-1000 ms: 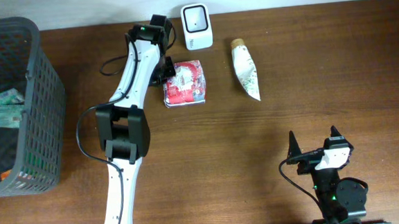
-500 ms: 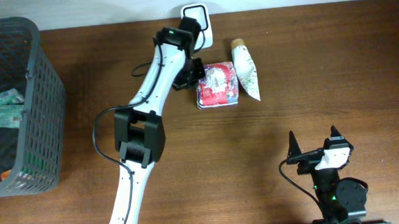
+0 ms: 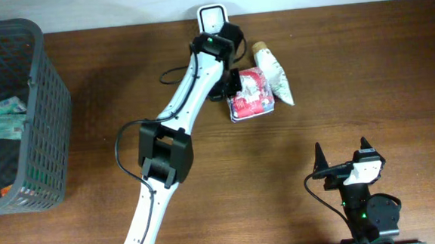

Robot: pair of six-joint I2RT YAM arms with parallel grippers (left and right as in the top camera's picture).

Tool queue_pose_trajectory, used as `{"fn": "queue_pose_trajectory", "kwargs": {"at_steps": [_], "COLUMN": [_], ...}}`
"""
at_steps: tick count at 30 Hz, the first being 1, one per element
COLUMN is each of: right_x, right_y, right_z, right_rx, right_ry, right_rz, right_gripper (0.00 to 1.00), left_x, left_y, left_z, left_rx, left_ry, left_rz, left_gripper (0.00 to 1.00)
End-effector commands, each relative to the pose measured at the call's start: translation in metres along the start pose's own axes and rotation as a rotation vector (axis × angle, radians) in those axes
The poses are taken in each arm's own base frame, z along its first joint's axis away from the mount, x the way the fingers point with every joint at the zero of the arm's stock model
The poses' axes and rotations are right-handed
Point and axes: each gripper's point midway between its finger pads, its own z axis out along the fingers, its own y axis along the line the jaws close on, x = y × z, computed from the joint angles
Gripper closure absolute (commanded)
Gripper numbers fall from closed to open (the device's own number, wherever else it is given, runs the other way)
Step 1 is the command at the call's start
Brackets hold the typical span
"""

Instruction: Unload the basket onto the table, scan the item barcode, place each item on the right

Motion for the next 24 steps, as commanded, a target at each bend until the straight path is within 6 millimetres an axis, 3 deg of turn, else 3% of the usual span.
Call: {"fn": "queue_pose_trajectory", "kwargs": {"at_steps": [1, 2, 5, 7, 10, 13, 14, 15, 17, 18, 19, 21, 23, 24], "right_x": [0.004, 0.004, 0.004, 0.004, 0.004, 0.004, 0.004, 0.004, 0.004, 0.004, 0.004, 0.004, 0.004, 0.004], "right_y": [0.001, 0.001, 0.001, 0.001, 0.001, 0.001, 0.001, 0.001, 0.001, 0.001, 0.001, 0.001, 0.001, 0.001], "right_z": [0.000, 0.000, 0.000, 0.000, 0.000, 0.000, 0.000, 0.000, 0.000, 0.000, 0.000, 0.000, 0.000, 0.000], "right_rx": [0.000, 0.000, 0.000, 0.000, 0.000, 0.000, 0.000, 0.000, 0.000, 0.000, 0.000, 0.000, 0.000, 0.000], "right_ry": [0.006, 0.006, 0.005, 0.006, 0.006, 0.006, 0.006, 0.006, 0.005, 0.006, 0.006, 0.006, 0.006, 0.006], "right_rz": [0.007, 0.007, 0.007, 0.007, 0.007, 0.007, 0.007, 0.007, 0.007, 0.007, 0.007, 0.007, 0.007, 0.007], "right_gripper": [0.02, 0.02, 0.02, 0.01, 0.01, 0.02, 0.02, 0.01, 0.01, 0.02, 0.01, 0.01, 0.02, 0.02], "left_x": [-0.023, -0.030, -0.061, -0.072, -0.079, -0.074, -0.068, -0.060, -0.044, -0.026, -0.015, -0.006, 0.002, 0.007], "left_y": [0.036, 0.042, 0.072, 0.088, 0.127, 0.164, 0.186, 0.210, 0.248, 0.282, 0.305, 0.334, 0.370, 0.398], "left_z": [-0.023, -0.038, -0.115, -0.148, -0.217, -0.279, -0.310, -0.338, -0.376, -0.400, -0.414, -0.424, -0.426, -0.417], "left_rx": [-0.073, -0.063, 0.011, 0.043, 0.056, 0.069, 0.052, 0.013, -0.067, -0.141, -0.177, -0.223, -0.286, -0.333], "left_ry": [-0.060, -0.082, -0.245, -0.329, -0.465, -0.588, -0.658, -0.725, -0.816, -0.868, -0.898, -0.919, -0.913, -0.867], "left_rz": [-0.040, -0.039, -0.093, -0.123, -0.108, -0.157, -0.198, -0.245, -0.324, -0.398, -0.450, -0.517, -0.595, -0.654], "left_gripper": [0.69, 0.66, 0.43, 0.39, 0.30, 0.29, 0.23, 0.06, 0.01, 0.01, 0.01, 0.01, 0.01, 0.01]}}
